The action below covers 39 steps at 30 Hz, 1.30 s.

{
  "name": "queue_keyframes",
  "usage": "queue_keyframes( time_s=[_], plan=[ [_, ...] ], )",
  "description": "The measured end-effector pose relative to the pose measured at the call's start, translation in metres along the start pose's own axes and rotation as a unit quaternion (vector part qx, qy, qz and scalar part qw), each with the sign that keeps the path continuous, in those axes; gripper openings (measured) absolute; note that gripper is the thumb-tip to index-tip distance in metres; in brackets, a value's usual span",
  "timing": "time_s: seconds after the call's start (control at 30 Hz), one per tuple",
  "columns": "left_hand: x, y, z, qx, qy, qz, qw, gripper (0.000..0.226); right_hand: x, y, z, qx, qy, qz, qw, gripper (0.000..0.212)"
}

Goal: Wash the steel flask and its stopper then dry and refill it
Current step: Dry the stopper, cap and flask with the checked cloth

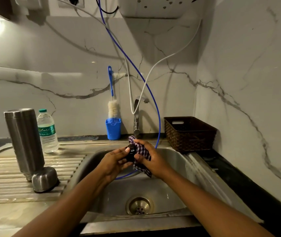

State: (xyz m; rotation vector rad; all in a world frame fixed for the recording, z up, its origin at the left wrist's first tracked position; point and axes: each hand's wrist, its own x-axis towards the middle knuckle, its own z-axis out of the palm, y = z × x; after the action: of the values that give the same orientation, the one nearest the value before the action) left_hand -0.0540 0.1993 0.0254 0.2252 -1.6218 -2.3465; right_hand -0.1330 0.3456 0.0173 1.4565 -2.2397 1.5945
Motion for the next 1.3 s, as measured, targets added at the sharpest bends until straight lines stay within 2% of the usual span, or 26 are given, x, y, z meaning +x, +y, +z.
queue_keyframes(
  time_s=[0.13,0.23,0.3,0.4,0.5,0.6,0.67,0.73,0.83,0.93,1.0,1.07,1.13,1.23,1.3],
  plan=[
    [-0.001,0.007,-0.004,0.042,-0.04,0.005,0.998,0.021,0.0,0.001,-0.001,-0.083,0.052,-0.055,0.994,0.05],
    [-0.007,0.005,0.004,0.091,-0.035,0.056,0.994,0.018,0.002,0.003,0.002,-0.102,0.086,-0.066,0.989,0.057],
    [-0.011,0.001,0.012,0.104,-0.027,0.108,0.988,0.023,0.004,0.0,0.003,-0.064,0.126,-0.046,0.989,0.049],
    [-0.018,-0.005,0.02,0.151,-0.026,0.181,0.971,0.039,0.007,-0.011,-0.001,0.048,0.173,0.016,0.984,0.016],
    [-0.021,-0.007,0.023,0.194,-0.03,0.231,0.953,0.042,0.008,-0.014,0.001,0.048,0.209,0.076,0.974,0.018],
    [-0.022,-0.008,0.027,0.136,-0.018,0.196,0.971,0.032,0.005,-0.012,0.005,-0.057,0.269,-0.015,0.961,0.036],
    [-0.02,-0.007,0.029,0.082,-0.007,0.117,0.99,0.031,0.004,-0.004,0.004,-0.136,0.273,-0.11,0.946,0.044],
    [-0.019,-0.004,0.029,0.049,-0.008,0.057,0.997,0.031,0.004,0.002,0.003,-0.185,0.261,-0.155,0.935,0.043],
    [-0.02,-0.004,0.028,0.127,-0.024,0.129,0.983,0.037,0.006,-0.003,0.003,-0.123,0.28,-0.105,0.946,0.047],
    [-0.022,-0.005,0.028,0.225,-0.025,0.246,0.942,0.035,0.008,-0.012,0.005,0.005,0.293,0.022,0.956,0.033],
    [-0.02,-0.007,0.026,0.284,-0.021,0.28,0.917,0.039,0.008,-0.011,0.005,0.042,0.282,0.073,0.956,0.026],
    [-0.021,-0.008,0.026,0.255,-0.023,0.268,0.929,0.036,0.006,-0.012,0.004,-0.016,0.294,0.04,0.955,0.038],
    [-0.022,-0.011,0.029,0.183,-0.01,0.21,0.96,0.026,0.005,-0.01,0.002,-0.11,0.31,-0.049,0.943,0.055],
    [-0.02,-0.009,0.032,0.093,-0.011,0.095,0.991,0.03,0.006,-0.003,-0.003,-0.198,0.29,-0.152,0.924,0.055],
    [-0.02,-0.006,0.03,0.113,-0.023,0.103,0.988,0.032,0.007,-0.001,-0.004,-0.196,0.276,-0.146,0.93,0.053]
  ],
)
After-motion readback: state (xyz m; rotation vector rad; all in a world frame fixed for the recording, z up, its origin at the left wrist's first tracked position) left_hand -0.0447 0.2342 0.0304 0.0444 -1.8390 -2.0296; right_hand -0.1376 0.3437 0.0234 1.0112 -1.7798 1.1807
